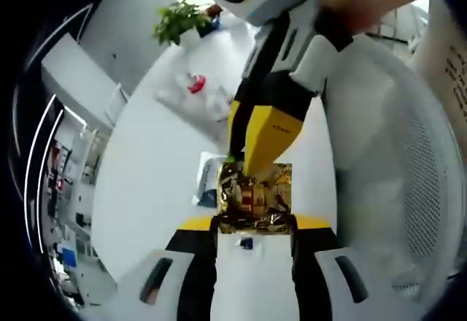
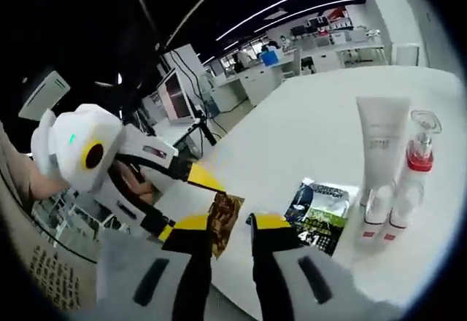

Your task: Arrange the skincare products in the storage area until every visible bottle or jar stands upright without overlapping.

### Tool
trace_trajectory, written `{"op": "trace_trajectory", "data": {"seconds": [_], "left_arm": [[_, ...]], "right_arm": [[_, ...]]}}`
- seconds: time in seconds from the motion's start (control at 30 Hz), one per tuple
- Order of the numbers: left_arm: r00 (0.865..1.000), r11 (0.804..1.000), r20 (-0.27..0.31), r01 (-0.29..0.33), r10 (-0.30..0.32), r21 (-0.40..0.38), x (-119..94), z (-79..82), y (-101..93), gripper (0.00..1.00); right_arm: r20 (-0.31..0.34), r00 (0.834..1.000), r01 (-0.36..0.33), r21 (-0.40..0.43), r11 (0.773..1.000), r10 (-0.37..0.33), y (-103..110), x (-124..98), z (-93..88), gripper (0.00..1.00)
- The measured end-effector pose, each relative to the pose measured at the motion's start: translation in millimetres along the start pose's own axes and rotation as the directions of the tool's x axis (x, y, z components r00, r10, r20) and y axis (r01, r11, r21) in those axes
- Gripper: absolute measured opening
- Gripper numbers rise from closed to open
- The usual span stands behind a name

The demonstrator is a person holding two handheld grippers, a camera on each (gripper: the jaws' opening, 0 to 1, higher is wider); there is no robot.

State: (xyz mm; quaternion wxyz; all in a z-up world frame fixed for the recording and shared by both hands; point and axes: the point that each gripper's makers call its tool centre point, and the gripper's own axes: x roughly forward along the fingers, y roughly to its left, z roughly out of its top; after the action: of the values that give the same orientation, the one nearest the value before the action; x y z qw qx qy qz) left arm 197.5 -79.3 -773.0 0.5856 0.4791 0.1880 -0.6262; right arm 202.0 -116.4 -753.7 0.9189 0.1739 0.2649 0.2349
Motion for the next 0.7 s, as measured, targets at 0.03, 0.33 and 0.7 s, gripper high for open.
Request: {"op": "trace_trajectory", "data": {"seconds": [0.03, 0.33, 0.7], "left_arm": [[1.0, 1.0, 0.002, 0.001, -0.001, 0.002, -0.3, 1.0, -0.2, 0.36], [1.0, 1.0, 0.015, 0.008, -0.008, 0.013, -0.1, 6.6, 1.7, 0.36], [0.999, 0.999, 0.041, 0.015, -0.013, -0.037, 4.4, 5.8, 7.1, 0.37]], "right_arm": [[0.001, 1.0, -0.001, 0.016, 1.0, 0.001, -1.4, 1.0, 0.6, 0.18], [0.021, 1.0, -0.014, 0.074, 0.997, 0.012, -2.5, 3.0, 6.9, 0.02], [0.049, 0.999, -0.02, 0.164, 0.986, 0.012, -5.6, 6.2, 10.2, 0.01]]}}
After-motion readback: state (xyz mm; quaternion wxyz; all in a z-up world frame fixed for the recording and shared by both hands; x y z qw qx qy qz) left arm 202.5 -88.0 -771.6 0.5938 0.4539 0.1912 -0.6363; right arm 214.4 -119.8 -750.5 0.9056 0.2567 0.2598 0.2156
